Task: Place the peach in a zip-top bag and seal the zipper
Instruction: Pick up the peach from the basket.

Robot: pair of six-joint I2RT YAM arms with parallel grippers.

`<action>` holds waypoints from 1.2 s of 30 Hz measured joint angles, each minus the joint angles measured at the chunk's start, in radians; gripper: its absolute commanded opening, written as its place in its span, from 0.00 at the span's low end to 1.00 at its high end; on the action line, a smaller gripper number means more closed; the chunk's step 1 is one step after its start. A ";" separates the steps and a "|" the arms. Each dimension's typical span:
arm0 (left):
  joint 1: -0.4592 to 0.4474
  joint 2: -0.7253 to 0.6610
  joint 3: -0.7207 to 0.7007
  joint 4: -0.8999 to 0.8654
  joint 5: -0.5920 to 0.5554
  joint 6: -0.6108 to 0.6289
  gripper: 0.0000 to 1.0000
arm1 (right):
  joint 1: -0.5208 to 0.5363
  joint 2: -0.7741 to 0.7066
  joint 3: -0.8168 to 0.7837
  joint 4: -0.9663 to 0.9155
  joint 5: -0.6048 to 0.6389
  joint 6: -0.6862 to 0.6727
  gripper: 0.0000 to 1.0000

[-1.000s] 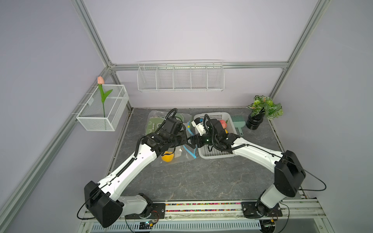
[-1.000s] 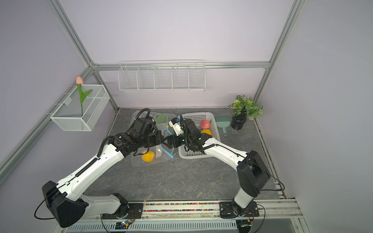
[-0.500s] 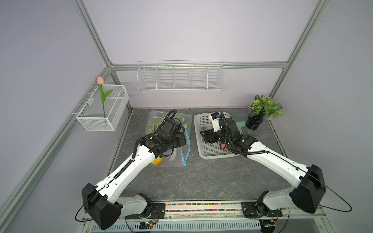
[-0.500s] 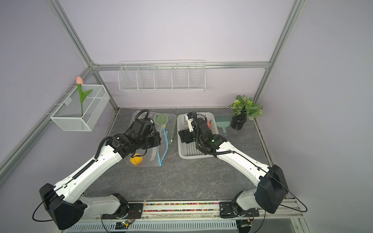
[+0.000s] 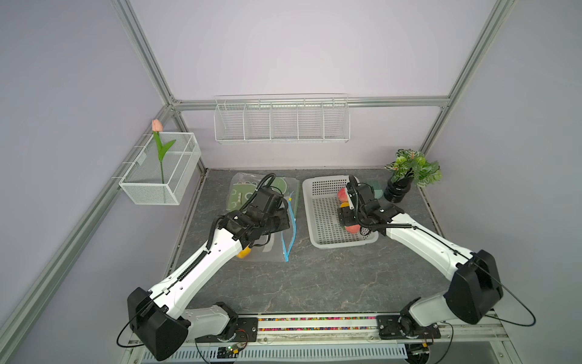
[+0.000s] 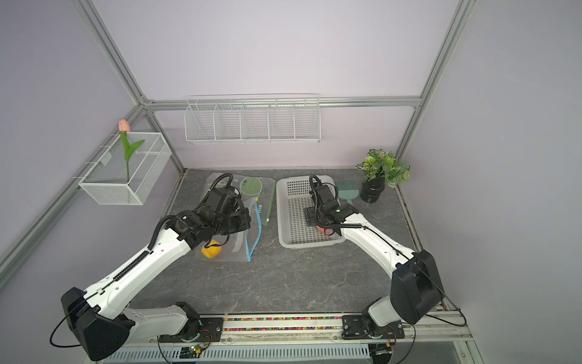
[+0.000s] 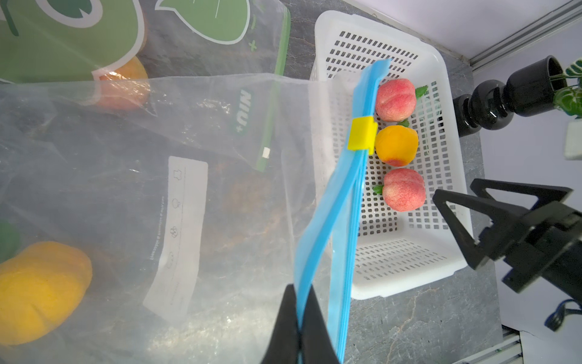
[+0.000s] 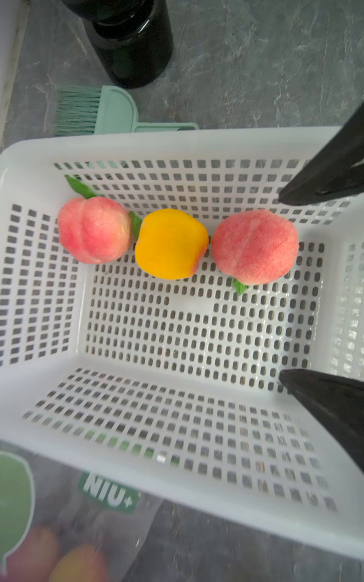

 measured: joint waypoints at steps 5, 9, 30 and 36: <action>0.000 0.000 0.000 0.003 0.000 0.000 0.00 | -0.031 0.068 0.009 -0.065 -0.001 -0.008 0.84; 0.000 0.000 0.000 0.007 0.000 0.000 0.00 | -0.045 0.123 0.021 -0.097 -0.010 -0.008 0.82; 0.000 0.000 0.000 0.007 0.003 0.000 0.00 | -0.070 0.323 0.161 -0.128 0.021 0.042 0.82; 0.000 0.000 0.000 0.007 0.003 0.001 0.00 | -0.072 0.355 0.167 -0.143 0.036 0.051 0.81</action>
